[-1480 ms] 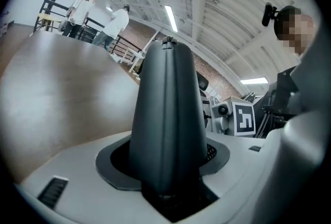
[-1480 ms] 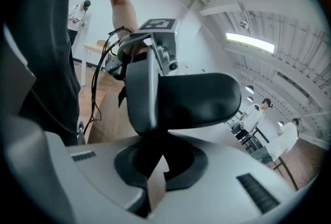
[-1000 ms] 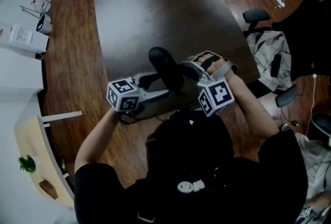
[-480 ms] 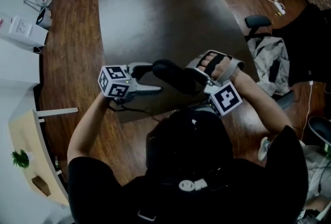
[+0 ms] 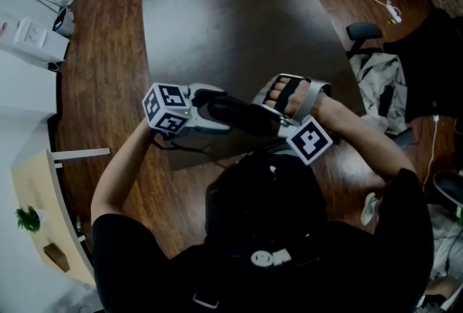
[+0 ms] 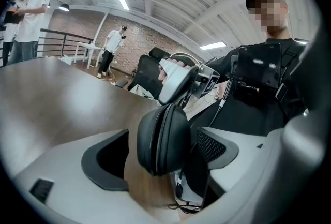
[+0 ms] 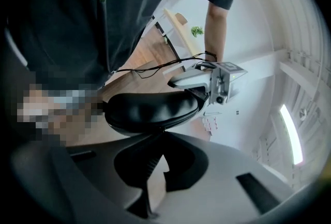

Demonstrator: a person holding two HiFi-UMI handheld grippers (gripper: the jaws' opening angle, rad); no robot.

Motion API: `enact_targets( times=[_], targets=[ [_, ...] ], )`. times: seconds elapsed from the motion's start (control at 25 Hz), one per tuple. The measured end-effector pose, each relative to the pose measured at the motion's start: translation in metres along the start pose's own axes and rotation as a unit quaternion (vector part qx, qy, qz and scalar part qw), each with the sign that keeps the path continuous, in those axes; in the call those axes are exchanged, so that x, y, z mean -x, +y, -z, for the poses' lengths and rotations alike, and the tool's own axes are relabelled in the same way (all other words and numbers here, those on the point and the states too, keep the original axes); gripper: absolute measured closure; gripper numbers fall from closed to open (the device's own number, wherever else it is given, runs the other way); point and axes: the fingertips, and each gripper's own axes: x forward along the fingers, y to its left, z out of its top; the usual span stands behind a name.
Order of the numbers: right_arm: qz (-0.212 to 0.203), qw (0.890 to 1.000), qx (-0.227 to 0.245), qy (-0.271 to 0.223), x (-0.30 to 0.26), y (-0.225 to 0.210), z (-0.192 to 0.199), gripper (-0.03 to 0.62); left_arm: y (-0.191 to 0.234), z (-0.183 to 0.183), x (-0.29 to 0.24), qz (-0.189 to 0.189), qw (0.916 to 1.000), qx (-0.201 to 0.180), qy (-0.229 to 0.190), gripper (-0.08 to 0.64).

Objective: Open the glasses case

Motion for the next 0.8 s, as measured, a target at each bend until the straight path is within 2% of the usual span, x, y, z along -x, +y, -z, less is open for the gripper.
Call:
enact_targets(
  times=[0.16, 0.2, 0.24, 0.4, 0.56, 0.72, 0.8],
  targets=[
    [0.009, 1.000, 0.003, -0.005, -0.006, -0.009, -0.005, 0.569, -0.007, 0.005, -0.014, 0.000, 0.9995, -0.027, 0.015, 0.151],
    [0.010, 1.000, 0.001, -0.004, -0.008, -0.011, -0.006, 0.569, -0.007, 0.006, -0.014, -0.002, 0.9996, -0.027, 0.009, 0.198],
    [0.008, 1.000, 0.000, -0.001, -0.009, -0.011, -0.004, 0.569, -0.006, 0.005, -0.013, -0.005, 0.9998, -0.021, -0.002, 0.272],
    [0.004, 1.000, -0.003, 0.010, -0.013, -0.008, 0.007, 0.569, -0.001, -0.004, -0.005, -0.008, 0.9984, 0.009, -0.055, 0.282],
    [0.022, 0.999, -0.024, 0.015, -0.013, -0.013, 0.014, 0.569, 0.002, -0.013, 0.005, -0.012, 0.9930, 0.044, -0.109, 0.288],
    [0.010, 1.000, -0.004, 0.022, -0.016, -0.007, 0.016, 0.569, 0.003, -0.015, 0.010, -0.015, 0.9926, 0.048, -0.111, 0.288],
    [0.004, 0.999, -0.018, 0.033, -0.018, -0.003, 0.022, 0.569, 0.006, -0.024, 0.025, -0.017, 0.9852, 0.067, -0.157, 0.290]
  ],
)
